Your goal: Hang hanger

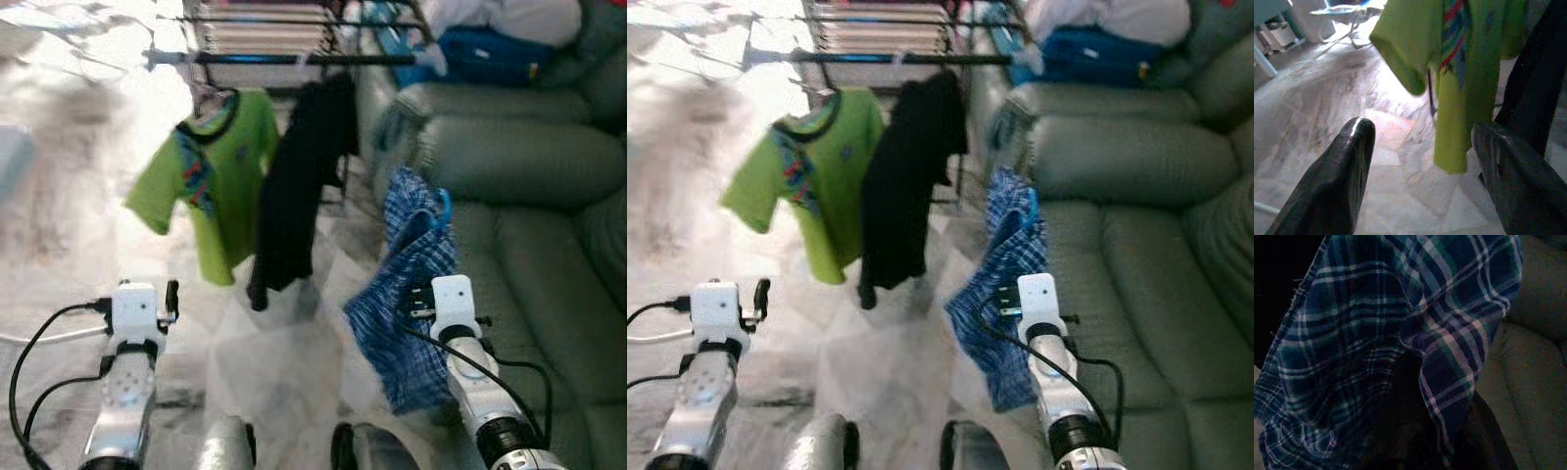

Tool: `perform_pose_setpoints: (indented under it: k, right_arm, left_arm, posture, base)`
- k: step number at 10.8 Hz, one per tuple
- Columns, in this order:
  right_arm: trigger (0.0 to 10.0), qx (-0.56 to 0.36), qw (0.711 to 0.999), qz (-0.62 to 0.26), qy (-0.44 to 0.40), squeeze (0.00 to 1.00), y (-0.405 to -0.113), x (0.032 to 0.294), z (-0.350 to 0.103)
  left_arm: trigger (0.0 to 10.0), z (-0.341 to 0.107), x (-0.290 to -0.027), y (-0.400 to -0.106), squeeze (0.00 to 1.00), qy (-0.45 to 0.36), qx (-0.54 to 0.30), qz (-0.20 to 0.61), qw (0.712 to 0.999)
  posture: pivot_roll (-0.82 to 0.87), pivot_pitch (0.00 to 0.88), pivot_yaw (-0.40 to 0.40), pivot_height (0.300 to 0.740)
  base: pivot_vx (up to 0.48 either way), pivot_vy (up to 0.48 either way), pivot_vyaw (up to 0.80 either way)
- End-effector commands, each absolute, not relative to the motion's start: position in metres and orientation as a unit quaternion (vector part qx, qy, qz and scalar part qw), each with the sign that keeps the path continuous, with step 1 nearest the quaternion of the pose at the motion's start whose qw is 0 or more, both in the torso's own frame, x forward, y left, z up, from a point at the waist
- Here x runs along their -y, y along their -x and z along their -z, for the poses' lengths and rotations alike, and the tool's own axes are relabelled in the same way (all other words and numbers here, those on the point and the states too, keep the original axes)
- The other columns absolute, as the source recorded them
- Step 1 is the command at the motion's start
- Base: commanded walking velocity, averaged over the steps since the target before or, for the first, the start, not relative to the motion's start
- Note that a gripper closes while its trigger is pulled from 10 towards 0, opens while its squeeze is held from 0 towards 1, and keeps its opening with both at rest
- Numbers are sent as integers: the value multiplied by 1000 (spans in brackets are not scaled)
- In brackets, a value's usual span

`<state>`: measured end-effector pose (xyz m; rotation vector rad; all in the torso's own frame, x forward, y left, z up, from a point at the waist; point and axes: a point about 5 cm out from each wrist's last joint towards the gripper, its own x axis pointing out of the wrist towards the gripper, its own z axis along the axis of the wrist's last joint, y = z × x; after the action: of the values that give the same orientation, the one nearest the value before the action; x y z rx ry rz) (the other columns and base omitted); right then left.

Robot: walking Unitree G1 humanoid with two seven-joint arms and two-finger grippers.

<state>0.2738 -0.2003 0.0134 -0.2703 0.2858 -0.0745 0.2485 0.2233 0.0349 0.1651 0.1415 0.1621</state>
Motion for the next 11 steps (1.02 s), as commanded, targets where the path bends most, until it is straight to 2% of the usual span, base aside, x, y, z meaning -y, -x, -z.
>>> perform_pose_setpoints:
  k: [1,5,10,11]
  right_arm:
    - [10000,-137,980,56,133,0,-276,210,-18]
    - [10000,-117,982,59,134,0,-283,210,-26]
    - [10000,-106,983,58,138,0,-290,211,-33]
    - [10000,-104,983,57,138,0,-290,211,-33]
  left_arm:
    - [10000,-35,-218,-251,0,-70,-72,-64,993]
    - [10000,-42,-212,-256,0,-54,-49,-18,997]
    - [10000,-40,-209,-260,0,-40,-54,-14,998]
    - [10000,-39,-208,-261,0,-33,-58,-14,998]
  posture:
    - [52,154,-54,740]
    - [49,134,-57,740]
    - [45,119,-59,740]
    - [45,119,-61,740]
  base:
    - [0,0,0]
    - [419,0,0]
    - [449,0,0]
    - [398,266,0]
